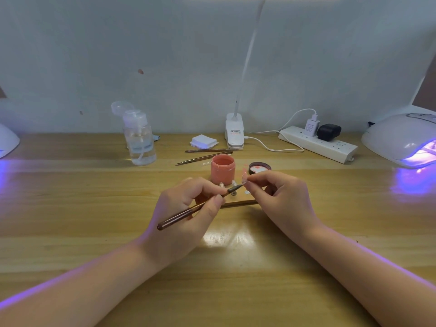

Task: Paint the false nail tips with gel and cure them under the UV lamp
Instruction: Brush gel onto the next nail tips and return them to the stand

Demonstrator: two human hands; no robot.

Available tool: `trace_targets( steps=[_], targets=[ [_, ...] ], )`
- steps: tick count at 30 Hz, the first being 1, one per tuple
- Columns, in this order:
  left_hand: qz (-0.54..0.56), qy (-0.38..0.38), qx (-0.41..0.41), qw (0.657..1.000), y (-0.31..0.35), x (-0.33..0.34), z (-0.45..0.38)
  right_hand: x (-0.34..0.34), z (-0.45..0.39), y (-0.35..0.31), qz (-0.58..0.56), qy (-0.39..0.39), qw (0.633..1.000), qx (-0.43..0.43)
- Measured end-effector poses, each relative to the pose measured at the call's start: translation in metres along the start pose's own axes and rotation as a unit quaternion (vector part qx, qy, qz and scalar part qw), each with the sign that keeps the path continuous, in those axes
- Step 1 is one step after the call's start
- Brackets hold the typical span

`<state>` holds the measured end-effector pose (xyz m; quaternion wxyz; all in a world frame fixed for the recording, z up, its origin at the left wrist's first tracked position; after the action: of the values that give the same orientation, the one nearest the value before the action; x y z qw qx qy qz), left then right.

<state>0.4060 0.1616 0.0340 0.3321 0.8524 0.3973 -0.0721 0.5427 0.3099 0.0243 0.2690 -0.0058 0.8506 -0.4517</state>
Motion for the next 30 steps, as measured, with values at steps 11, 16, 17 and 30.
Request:
trace_targets(
  steps=[11, 16, 17, 30],
  targets=[
    [0.007, 0.002, 0.005, 1.000, -0.0013, 0.0032, 0.0018, 0.0004, -0.0008, 0.0028, -0.014, 0.004, 1.000, 0.020],
    [0.016, 0.021, -0.012, 1.000, -0.0005, 0.0030, 0.0006, 0.0011, -0.0002, 0.0007, -0.016, -0.009, 1.000, 0.011],
    [0.016, 0.014, -0.019, 1.000, -0.0005, 0.0036, 0.0004, 0.0011, 0.0000, 0.0001, -0.017, -0.011, 1.000, 0.010],
    [0.008, 0.005, -0.018, 1.000, -0.0007, 0.0045, 0.0009, 0.0007, -0.0001, -0.0008, -0.046, -0.041, 0.997, 0.036]
  ],
)
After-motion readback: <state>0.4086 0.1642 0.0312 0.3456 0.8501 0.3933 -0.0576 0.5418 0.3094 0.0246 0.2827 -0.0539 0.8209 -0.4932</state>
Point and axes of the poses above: each hand's wrist, its own z-axis away from the middle knuckle, its own x-axis out of the palm, y = z × x, the point moved 2 cm from there along -z, towards the middle knuckle, and after that the axes turned 14 degrees about x, right-handed, at the moved point
